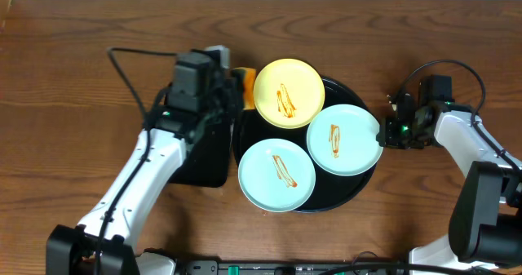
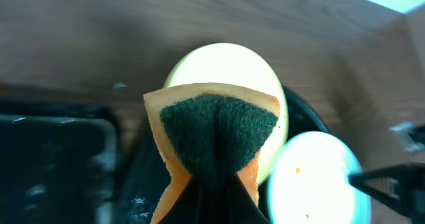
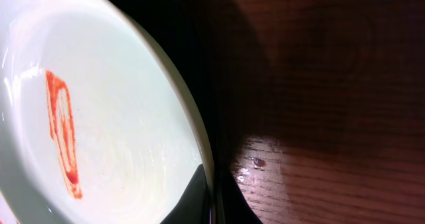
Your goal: Clean dirty plates on tray and stack at the side
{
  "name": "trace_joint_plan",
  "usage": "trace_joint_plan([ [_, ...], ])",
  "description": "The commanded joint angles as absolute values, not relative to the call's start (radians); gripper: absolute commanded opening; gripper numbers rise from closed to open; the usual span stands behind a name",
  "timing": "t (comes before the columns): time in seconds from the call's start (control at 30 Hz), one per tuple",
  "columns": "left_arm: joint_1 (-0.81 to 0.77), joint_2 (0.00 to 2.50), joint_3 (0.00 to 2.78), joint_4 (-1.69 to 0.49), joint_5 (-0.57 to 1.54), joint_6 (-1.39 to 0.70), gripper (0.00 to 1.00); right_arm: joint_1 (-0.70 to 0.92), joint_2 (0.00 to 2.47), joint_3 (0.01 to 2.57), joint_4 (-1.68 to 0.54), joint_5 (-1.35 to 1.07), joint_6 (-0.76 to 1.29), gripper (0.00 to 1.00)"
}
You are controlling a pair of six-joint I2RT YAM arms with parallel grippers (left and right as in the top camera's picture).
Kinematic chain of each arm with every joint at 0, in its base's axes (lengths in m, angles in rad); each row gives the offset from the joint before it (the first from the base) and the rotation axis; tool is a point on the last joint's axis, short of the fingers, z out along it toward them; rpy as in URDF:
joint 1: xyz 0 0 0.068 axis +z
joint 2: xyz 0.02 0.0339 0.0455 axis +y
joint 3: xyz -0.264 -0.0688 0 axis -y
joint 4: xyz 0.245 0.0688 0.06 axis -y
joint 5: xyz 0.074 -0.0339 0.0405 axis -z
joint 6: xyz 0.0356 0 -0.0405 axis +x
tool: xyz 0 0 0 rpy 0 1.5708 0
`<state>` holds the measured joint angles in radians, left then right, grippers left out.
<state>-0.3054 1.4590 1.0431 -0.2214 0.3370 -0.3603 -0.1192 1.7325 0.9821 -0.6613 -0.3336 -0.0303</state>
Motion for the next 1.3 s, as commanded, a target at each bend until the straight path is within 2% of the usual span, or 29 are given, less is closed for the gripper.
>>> trace_joint_plan([
  [0.0, -0.388, 1.478, 1.142, -0.231, 0.29, -0.373, 0.07, -0.128, 1.758, 0.968, -0.677, -0.278, -0.023, 0.01],
  [0.27, -0.583, 1.665, 1.261, -0.232, 0.312, -0.408, 0.07, -0.126, 1.758, 0.968, -0.684, -0.278, -0.023, 0.01],
  [0.47, -0.674, 1.805, 1.417, -0.327, 0.331, -0.476, 0.07, -0.122, 1.758, 0.968, -0.685, -0.278, -0.023, 0.01],
  [0.73, -0.739, 1.95, 1.446, -0.355, 0.424, -0.591, 0.08, -0.122, 1.758, 0.968, -0.685, -0.278, -0.023, 0.01],
  [1.03, -0.802, 2.081, 1.446, -0.309, 0.463, -0.616, 0.07, -0.122, 1.758, 0.968, -0.685, -0.278, -0.023, 0.01],
  [1.17, -0.81, 2.111, 1.446, -0.299, 0.426, -0.616, 0.08, -0.122, 1.758, 0.968, -0.688, -0.278, -0.023, 0.01],
  [1.27, -0.807, 2.117, 1.446, -0.338, 0.31, -0.615, 0.07, -0.122, 1.758, 0.968, -0.688, -0.278, -0.023, 0.01],
])
